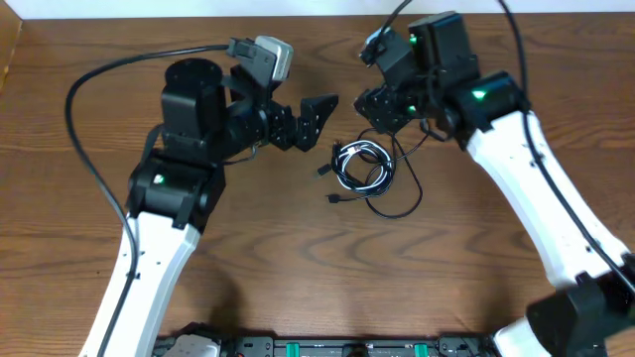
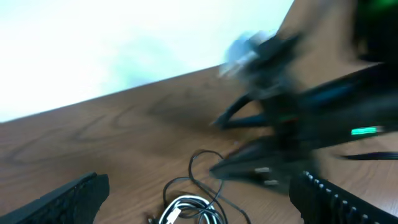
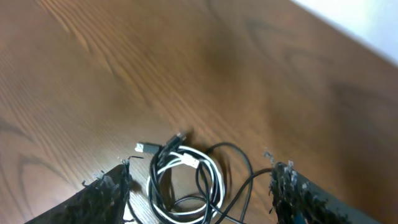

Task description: Untangle cables

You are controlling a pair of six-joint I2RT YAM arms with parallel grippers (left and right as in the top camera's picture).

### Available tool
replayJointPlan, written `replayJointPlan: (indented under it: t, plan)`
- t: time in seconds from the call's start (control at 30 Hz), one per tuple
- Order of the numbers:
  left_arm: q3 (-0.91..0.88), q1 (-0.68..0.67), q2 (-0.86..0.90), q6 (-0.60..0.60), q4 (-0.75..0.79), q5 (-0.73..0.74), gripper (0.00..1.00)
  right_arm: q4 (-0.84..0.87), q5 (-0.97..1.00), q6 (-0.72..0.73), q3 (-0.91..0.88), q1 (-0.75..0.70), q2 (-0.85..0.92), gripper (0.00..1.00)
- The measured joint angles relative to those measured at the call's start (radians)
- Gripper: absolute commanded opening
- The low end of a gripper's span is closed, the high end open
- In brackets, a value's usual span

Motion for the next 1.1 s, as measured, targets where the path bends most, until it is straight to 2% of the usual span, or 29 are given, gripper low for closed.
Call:
replayJointPlan:
  t: [0.4, 0.57, 0.67, 0.73, 0.87, 1.1]
  plan:
    - [0.000, 0.000, -0.100, 0.000, -0.027, 0.000, 0.98, -0.004, 0.005, 0.000, 0.000, -0.002, 0.161, 0.71]
    - [0.000, 0.000, -0.100, 0.000, -0.043, 0.000, 0.98, -0.018, 0.005, 0.001, 0.000, -0.002, 0.231, 0.70]
    - [0.000, 0.000, -0.101, 0.000, -0.043, 0.000, 0.98, -0.029, 0.005, 0.002, 0.000, -0.002, 0.274, 0.64]
    - [0.000, 0.000, -0.105, 0.000, -0.043, 0.000, 0.98, -0.039, 0.003, -0.005, 0.000, -0.002, 0.293, 0.65]
    - [0.000, 0.000, -0.130, 0.000, -0.043, 0.000, 0.98, -0.075, -0.026, -0.095, 0.000, -0.002, 0.298, 0.71]
    - [0.000, 0.000, -0.180, 0.000, -0.050, 0.000, 0.98, -0.145, -0.045, -0.296, 0.000, -0.030, 0.298, 0.73]
